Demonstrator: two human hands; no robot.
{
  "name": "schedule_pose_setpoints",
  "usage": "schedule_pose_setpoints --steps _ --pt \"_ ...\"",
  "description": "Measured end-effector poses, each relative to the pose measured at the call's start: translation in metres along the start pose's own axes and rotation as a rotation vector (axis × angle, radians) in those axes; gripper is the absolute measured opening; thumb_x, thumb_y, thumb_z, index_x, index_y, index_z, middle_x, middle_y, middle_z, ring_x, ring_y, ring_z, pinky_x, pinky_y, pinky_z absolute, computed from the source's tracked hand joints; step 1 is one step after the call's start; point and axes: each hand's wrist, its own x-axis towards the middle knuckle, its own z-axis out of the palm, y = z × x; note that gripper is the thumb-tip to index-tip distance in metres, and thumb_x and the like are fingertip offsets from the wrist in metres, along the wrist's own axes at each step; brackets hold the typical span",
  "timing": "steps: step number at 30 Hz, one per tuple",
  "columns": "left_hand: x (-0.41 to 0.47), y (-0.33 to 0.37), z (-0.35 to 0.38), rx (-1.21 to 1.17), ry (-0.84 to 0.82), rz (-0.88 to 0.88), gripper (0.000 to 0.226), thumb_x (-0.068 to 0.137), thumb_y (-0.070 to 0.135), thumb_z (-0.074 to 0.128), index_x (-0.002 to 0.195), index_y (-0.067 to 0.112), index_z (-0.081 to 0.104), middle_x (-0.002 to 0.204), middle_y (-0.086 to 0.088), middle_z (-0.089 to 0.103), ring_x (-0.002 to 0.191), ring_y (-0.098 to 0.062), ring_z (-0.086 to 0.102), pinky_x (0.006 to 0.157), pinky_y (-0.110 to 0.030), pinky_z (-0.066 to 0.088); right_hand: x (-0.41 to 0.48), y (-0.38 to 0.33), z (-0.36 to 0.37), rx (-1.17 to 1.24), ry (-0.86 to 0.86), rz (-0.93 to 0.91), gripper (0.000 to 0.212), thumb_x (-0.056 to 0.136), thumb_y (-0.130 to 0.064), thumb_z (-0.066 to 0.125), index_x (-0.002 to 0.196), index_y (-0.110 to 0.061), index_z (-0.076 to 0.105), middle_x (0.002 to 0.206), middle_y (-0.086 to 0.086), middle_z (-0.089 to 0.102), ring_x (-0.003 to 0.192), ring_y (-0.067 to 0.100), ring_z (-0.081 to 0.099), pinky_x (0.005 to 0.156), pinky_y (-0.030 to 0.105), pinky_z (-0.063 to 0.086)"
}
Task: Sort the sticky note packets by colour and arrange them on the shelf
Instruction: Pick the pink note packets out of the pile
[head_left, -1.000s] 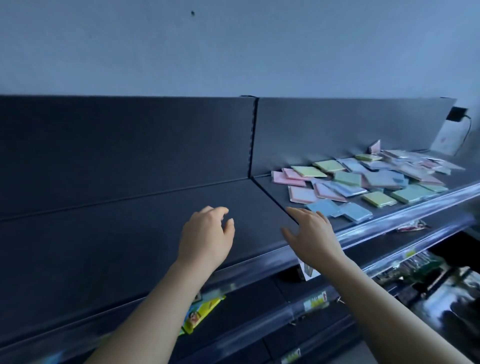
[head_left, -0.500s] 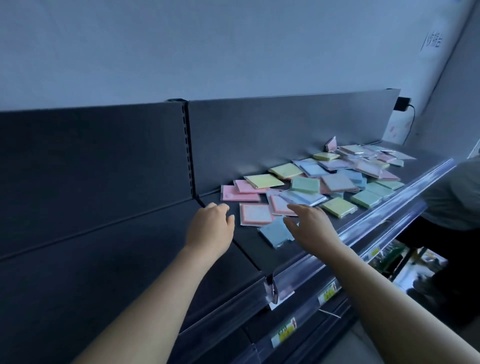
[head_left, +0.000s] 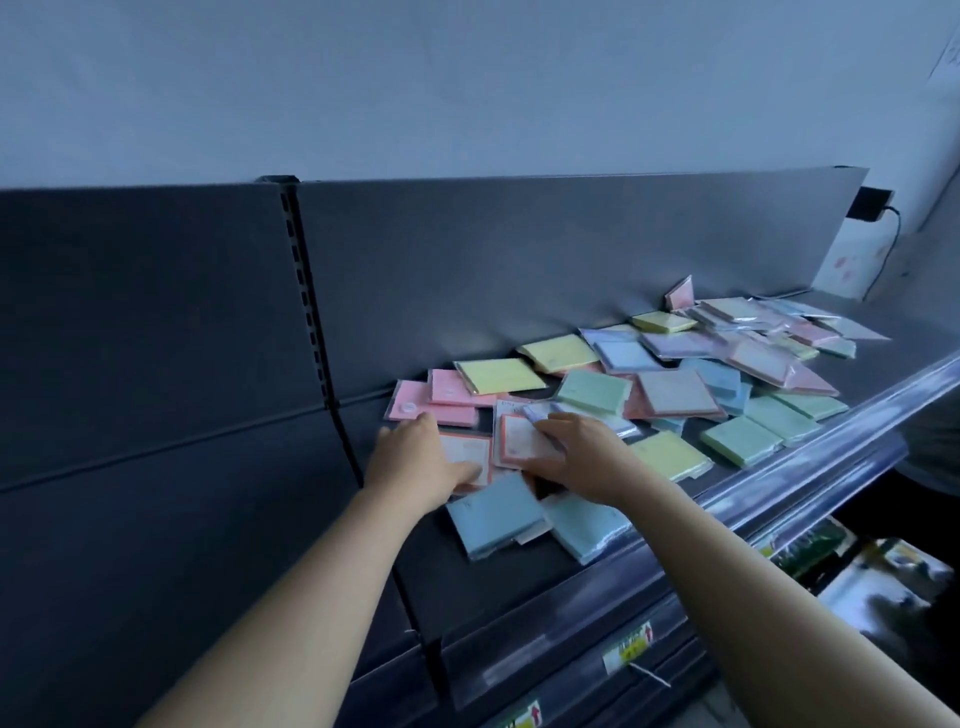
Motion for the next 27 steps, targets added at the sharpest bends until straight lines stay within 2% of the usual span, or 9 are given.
schedule_pose_setpoints --steps 3,5,9,12,15,18,22,24,27 --pt "0.001 0.003 0.001 0.001 -0.013 -0.078 0.088 0.073 0.058 0.073 0.136 0.006 0.041 0.144 -0.012 0.041 0.124 -0.029 0.048 0.096 -0.033 0.043 0.007 0.015 -0.001 -0.056 -0.045 -0.055 0.062 0.082 -0.067 0.052 0.129 -0.026 0.054 0.122 -0.003 0.055 0.116 0.021 0.050 0.096 0.038 0.036" --pt "0.000 0.004 0.001 -0.024 -0.020 -0.135 0.087 0.070 0.057 0.076 0.133 0.005 0.045 0.140 -0.014 0.042 0.115 -0.027 0.054 0.085 -0.030 0.045 0.008 0.020 -0.004 -0.099 -0.057 -0.084 0.061 0.082 -0.067 0.050 0.128 -0.028 0.054 0.129 -0.004 0.053 0.124 0.020 0.046 0.107 0.043 0.027" --pt "0.000 0.003 0.005 -0.114 -0.012 -0.166 0.059 0.069 0.051 0.080 0.101 0.008 0.056 0.097 -0.006 0.060 0.076 -0.018 0.054 0.056 -0.028 0.036 0.005 0.021 -0.004 -0.199 -0.002 -0.196 0.049 0.092 -0.058 0.044 0.125 -0.025 0.057 0.136 -0.002 0.051 0.133 0.020 0.040 0.117 0.048 0.009" --pt "-0.002 0.000 0.008 -0.197 0.010 -0.177 0.053 0.067 0.051 0.081 0.095 0.011 0.058 0.090 -0.003 0.064 0.075 -0.018 0.058 0.058 -0.029 0.041 0.004 0.018 0.002 -0.438 0.067 -0.377 0.029 0.100 -0.033 0.042 0.119 -0.020 0.060 0.136 0.006 0.052 0.126 0.025 0.049 0.115 0.046 0.019" --pt "-0.004 0.001 0.007 -0.310 0.112 -0.169 0.051 0.074 0.041 0.078 0.108 0.008 0.057 0.106 -0.006 0.065 0.086 -0.021 0.060 0.061 -0.029 0.040 0.008 0.020 0.010 -0.442 0.187 -0.445 0.014 0.084 -0.007 0.059 0.093 -0.015 0.067 0.104 0.008 0.066 0.099 0.028 0.065 0.103 0.043 0.038" --pt "-0.006 0.006 0.005 -0.488 0.206 -0.221 0.049 0.089 0.029 0.065 0.124 0.002 0.044 0.115 -0.010 0.056 0.089 -0.024 0.055 0.060 -0.029 0.035 0.011 0.025 0.011 -0.249 0.326 -0.472 0.010 0.081 -0.012 0.060 0.078 -0.015 0.069 0.105 0.009 0.068 0.093 0.026 0.066 0.096 0.040 0.040" --pt "0.000 0.013 0.009 -0.679 0.240 -0.240 0.029 0.091 0.023 0.057 0.103 -0.002 0.049 0.071 -0.002 0.037 0.054 -0.015 0.031 0.046 -0.026 0.022 0.004 0.014 0.009 -0.087 0.354 -0.587 0.030 0.094 -0.023 0.044 0.083 -0.012 0.070 0.095 0.003 0.069 0.081 0.023 0.063 0.086 0.035 0.046" --pt "0.002 0.018 0.008 -0.767 0.228 -0.227 0.027 0.086 0.027 0.065 0.094 0.012 0.044 0.076 -0.002 0.037 0.060 -0.015 0.034 0.052 -0.026 0.025 0.002 0.012 0.011 -0.064 0.340 -0.607 0.031 0.094 -0.027 0.044 0.086 -0.014 0.071 0.096 0.003 0.069 0.079 0.025 0.064 0.084 0.034 0.052" --pt "0.000 0.022 0.006 -0.815 0.185 -0.226 0.061 0.077 0.025 0.080 0.121 0.011 0.041 0.108 0.004 0.046 0.094 -0.015 0.047 0.074 -0.027 0.036 0.004 0.015 0.015 -0.001 0.261 -0.565 0.026 0.095 -0.028 0.049 0.099 -0.017 0.072 0.108 0.002 0.069 0.093 0.023 0.065 0.098 0.038 0.042"
